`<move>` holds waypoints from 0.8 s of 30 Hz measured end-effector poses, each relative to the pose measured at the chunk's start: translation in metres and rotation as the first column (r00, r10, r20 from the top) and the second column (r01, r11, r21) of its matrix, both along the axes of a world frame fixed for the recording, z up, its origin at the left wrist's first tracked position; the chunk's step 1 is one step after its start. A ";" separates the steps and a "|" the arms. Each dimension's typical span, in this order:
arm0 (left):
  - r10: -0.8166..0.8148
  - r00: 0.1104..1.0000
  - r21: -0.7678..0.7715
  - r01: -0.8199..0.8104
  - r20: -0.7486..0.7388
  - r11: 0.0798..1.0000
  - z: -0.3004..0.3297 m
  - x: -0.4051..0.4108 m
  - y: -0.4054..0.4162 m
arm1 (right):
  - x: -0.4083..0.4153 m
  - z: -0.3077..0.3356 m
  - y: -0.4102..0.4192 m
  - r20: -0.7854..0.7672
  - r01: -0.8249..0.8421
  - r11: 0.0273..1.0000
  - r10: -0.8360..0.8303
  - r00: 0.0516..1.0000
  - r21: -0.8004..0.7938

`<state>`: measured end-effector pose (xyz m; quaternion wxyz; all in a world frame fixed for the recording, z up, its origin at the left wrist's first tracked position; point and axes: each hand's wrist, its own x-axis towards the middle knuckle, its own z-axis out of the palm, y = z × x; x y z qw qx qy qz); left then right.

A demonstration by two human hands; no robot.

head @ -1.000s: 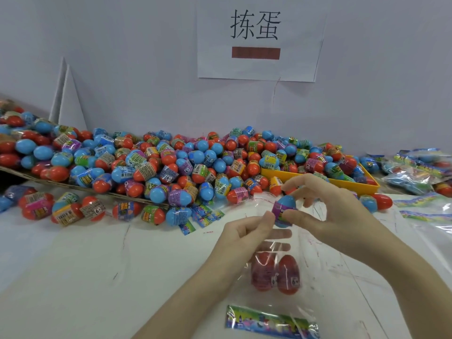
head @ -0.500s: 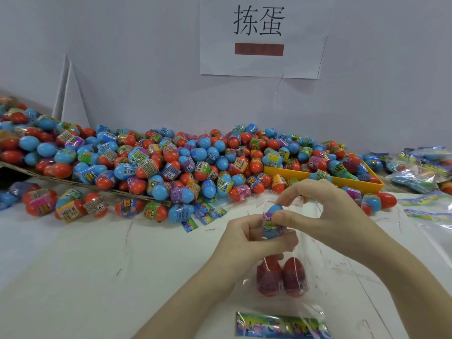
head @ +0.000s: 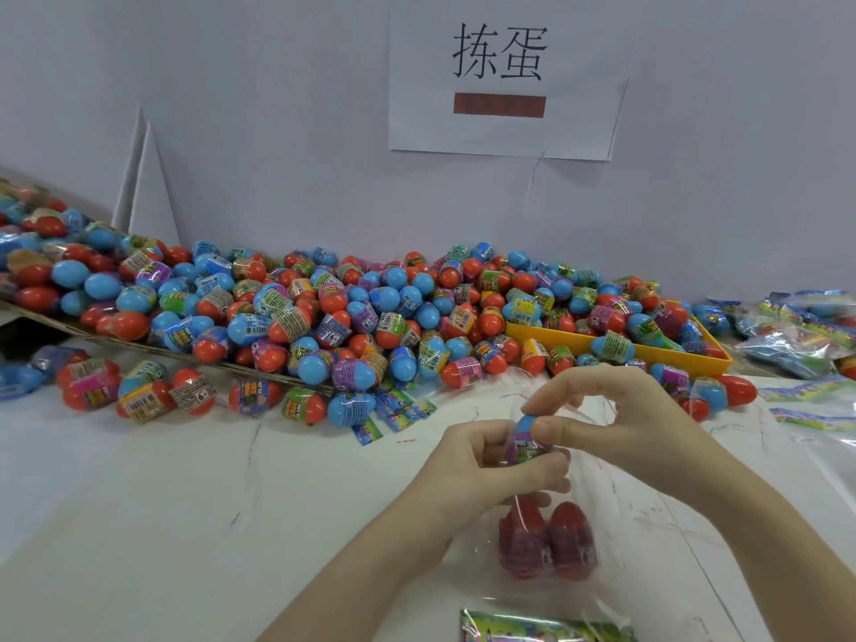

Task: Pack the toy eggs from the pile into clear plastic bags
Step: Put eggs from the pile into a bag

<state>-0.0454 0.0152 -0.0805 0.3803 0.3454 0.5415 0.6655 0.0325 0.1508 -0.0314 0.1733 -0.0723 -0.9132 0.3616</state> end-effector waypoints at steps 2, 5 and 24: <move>-0.010 1.000 0.028 0.009 0.028 1.000 0.001 0.000 0.000 | -0.001 -0.002 0.000 -0.020 0.020 1.000 -0.021 1.000 -0.014; -0.004 0.999 0.040 0.002 0.045 0.999 0.000 -0.001 0.001 | -0.002 -0.003 -0.002 0.001 0.001 0.999 -0.001 1.000 -0.035; 0.169 0.970 -0.088 -0.156 0.177 0.984 -0.004 -0.002 0.007 | -0.115 -0.015 0.015 0.369 -0.175 0.705 -0.132 0.920 0.688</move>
